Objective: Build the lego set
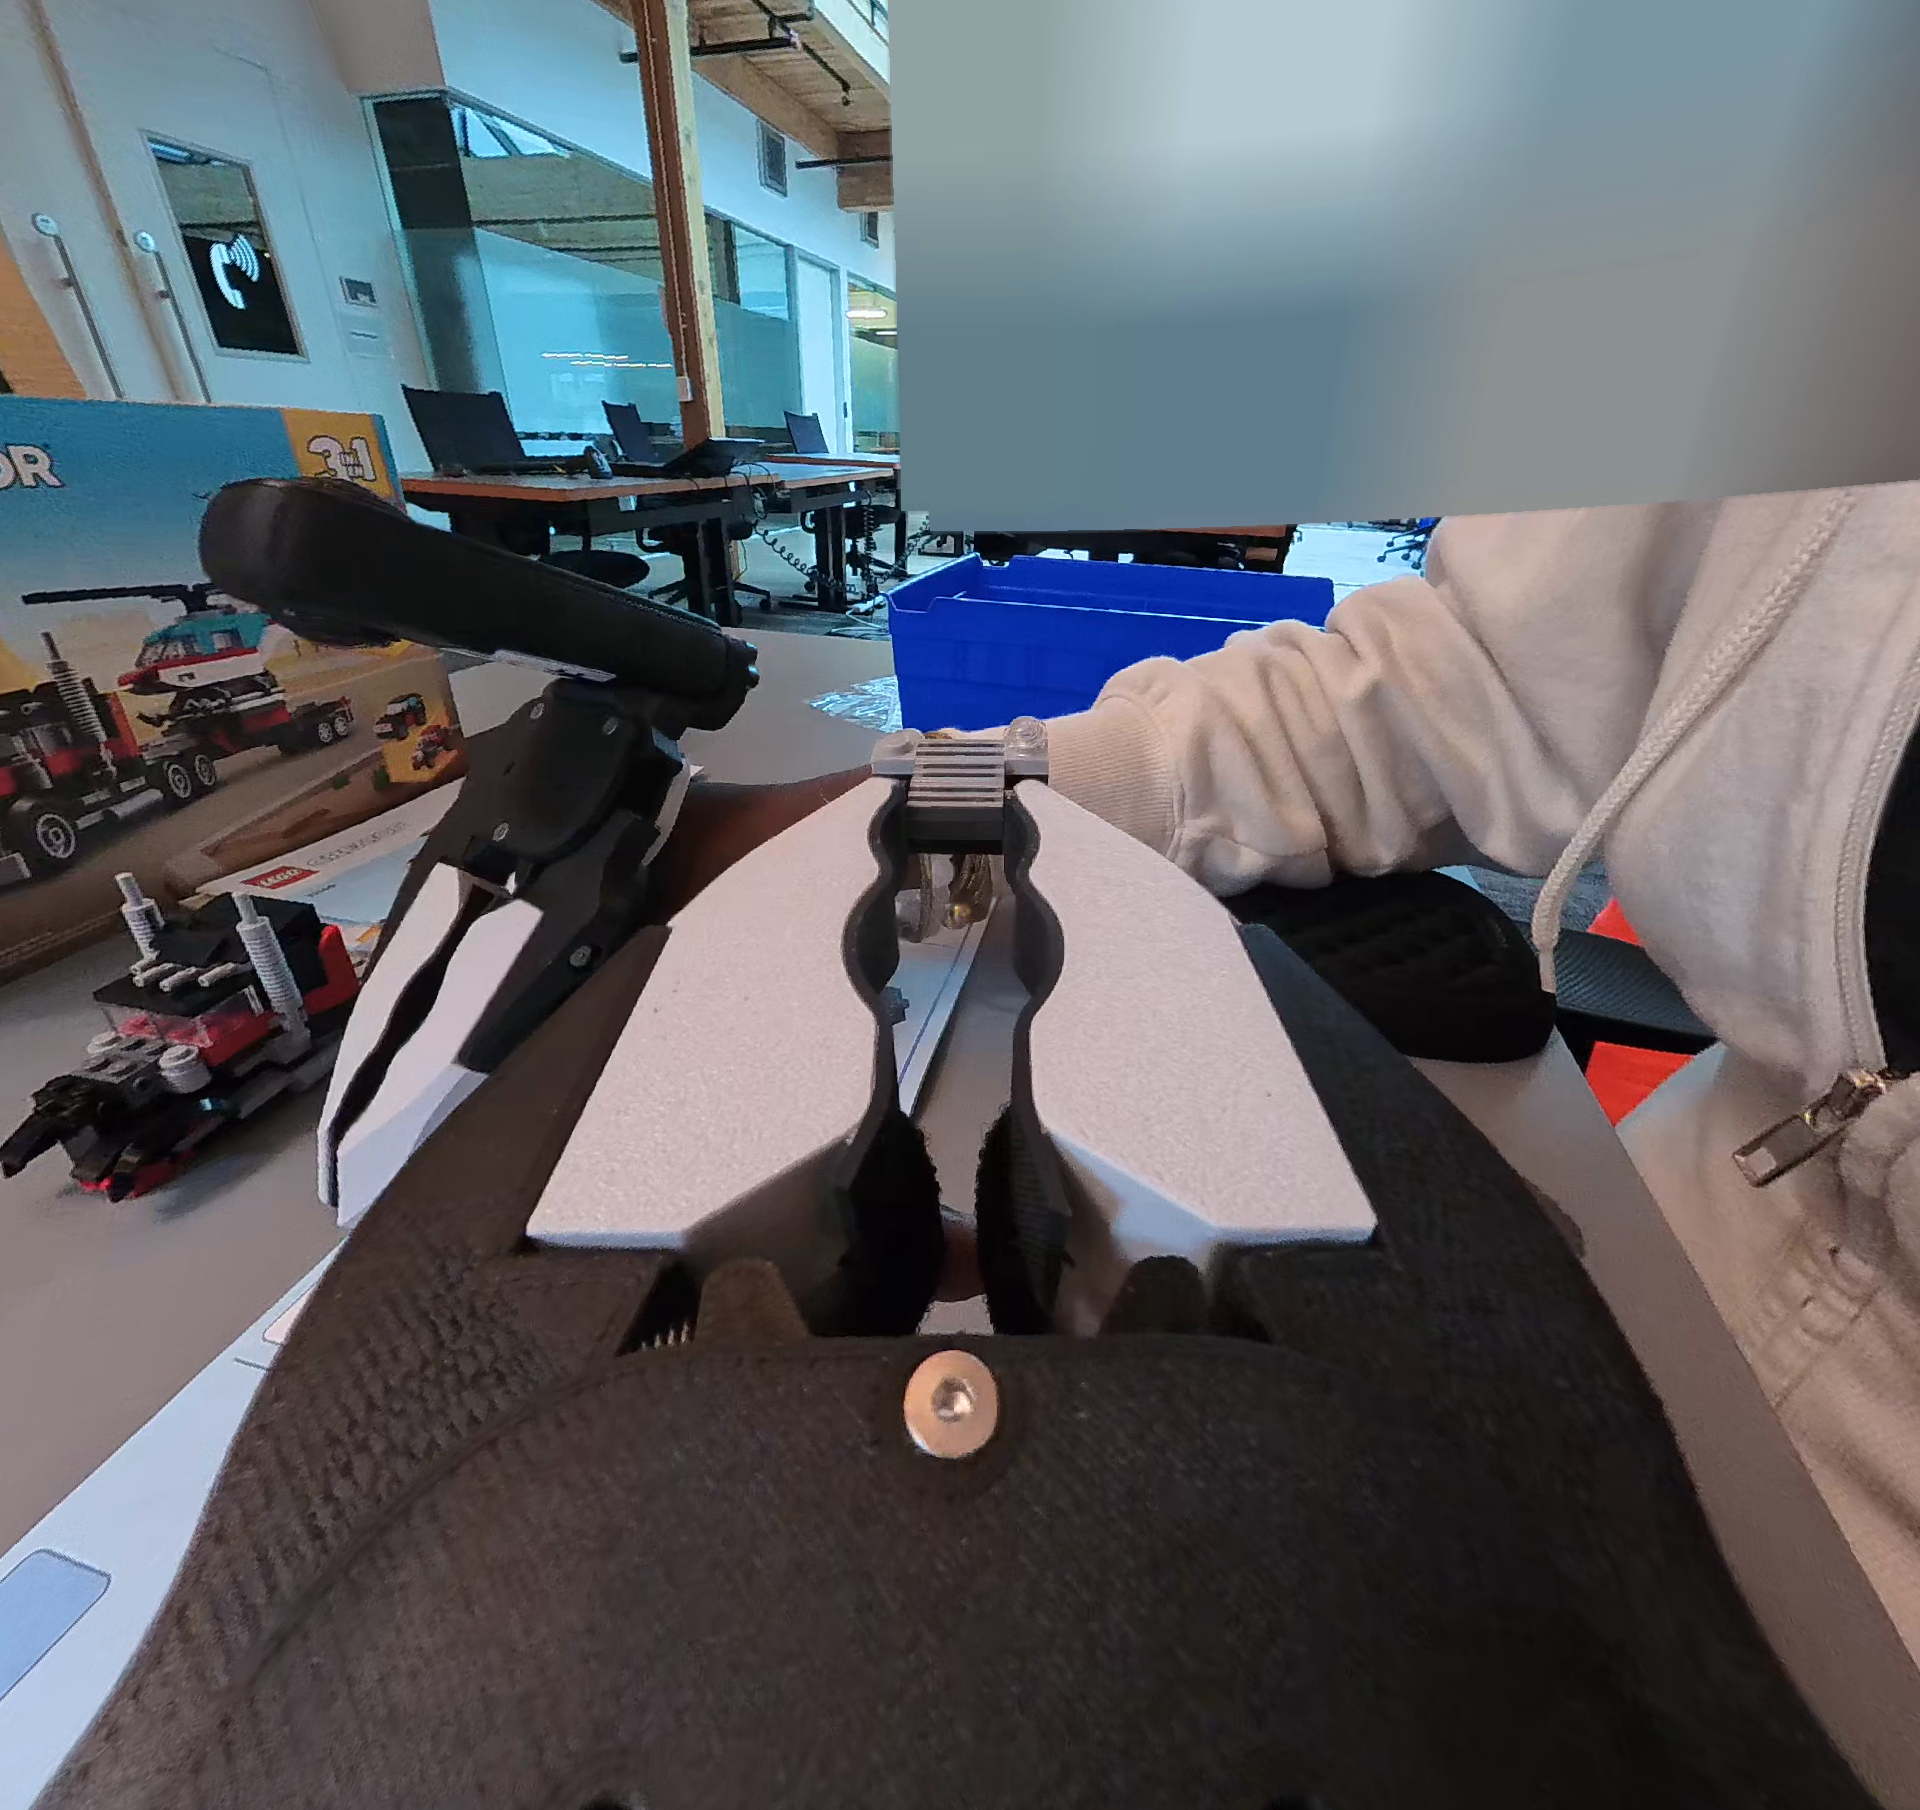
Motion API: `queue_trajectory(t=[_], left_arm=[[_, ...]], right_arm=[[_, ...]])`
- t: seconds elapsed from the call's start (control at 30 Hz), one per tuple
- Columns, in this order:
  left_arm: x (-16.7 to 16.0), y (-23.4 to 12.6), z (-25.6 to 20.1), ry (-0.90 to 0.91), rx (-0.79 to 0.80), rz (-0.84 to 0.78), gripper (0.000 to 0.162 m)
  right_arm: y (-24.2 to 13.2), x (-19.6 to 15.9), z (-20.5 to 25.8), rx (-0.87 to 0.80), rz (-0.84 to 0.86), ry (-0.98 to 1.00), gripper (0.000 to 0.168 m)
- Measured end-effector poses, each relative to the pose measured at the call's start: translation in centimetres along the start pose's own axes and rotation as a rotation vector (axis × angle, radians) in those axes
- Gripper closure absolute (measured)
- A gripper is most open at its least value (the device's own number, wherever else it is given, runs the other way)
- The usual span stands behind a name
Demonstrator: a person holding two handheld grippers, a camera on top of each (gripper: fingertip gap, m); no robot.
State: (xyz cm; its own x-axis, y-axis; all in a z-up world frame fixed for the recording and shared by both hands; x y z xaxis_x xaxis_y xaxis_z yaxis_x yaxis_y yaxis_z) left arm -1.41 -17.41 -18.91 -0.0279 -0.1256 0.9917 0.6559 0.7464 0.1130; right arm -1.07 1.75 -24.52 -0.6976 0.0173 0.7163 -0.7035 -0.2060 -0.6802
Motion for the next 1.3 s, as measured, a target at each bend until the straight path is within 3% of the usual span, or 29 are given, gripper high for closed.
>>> queue_trajectory(t=[0.13, 0.27, 0.5, 0.8, 0.97, 1.3], left_arm=[[0.0, -0.1, 0.0, -0.003, 0.005, -0.007, 0.145], [0.0, -0.1, 0.1, -0.004, 0.01, -0.012, 0.145], [0.0, 0.0, 0.0, -0.002, 0.005, -0.004, 0.145], [-0.1, 0.0, 0.1, -0.004, 0.013, -0.009, 0.145], [-0.1, 0.0, 0.1, -0.007, 0.008, -0.007, 0.145], [-0.1, 0.1, 0.0, -0.006, 0.006, -0.001, 0.145]], right_arm=[[-1.2, 0.6, -0.1, -0.015, -0.081, -0.02, 0.162], [-6.3, 0.2, 0.5, 0.024, -0.179, -0.039, 0.161], [-12.5, -7.7, 1.1, -0.05, -0.02, -0.115, 0.161], [-13.5, -11.2, 0.9, -0.09, -0.006, -0.114, 0.148], [-14.6, -11.4, 1.7, -0.035, -0.044, -0.148, 0.161], [-11.6, -10.7, 1.9, -0.046, 0.012, -0.252, 0.161]])
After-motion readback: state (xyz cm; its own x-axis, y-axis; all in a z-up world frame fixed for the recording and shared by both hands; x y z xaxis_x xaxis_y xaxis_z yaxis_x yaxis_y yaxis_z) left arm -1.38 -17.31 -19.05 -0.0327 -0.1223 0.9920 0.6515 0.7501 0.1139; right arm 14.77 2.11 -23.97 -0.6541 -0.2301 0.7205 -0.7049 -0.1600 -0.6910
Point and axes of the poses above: each gripper's, where its closed fingertips meet, y out along the fingers, x out of its top, z = x × y across the jaws, the point moved 9 cm from there along -y, back along the fingers, and after that the axes turned 5 degrees about y, right-handed, at the moved point
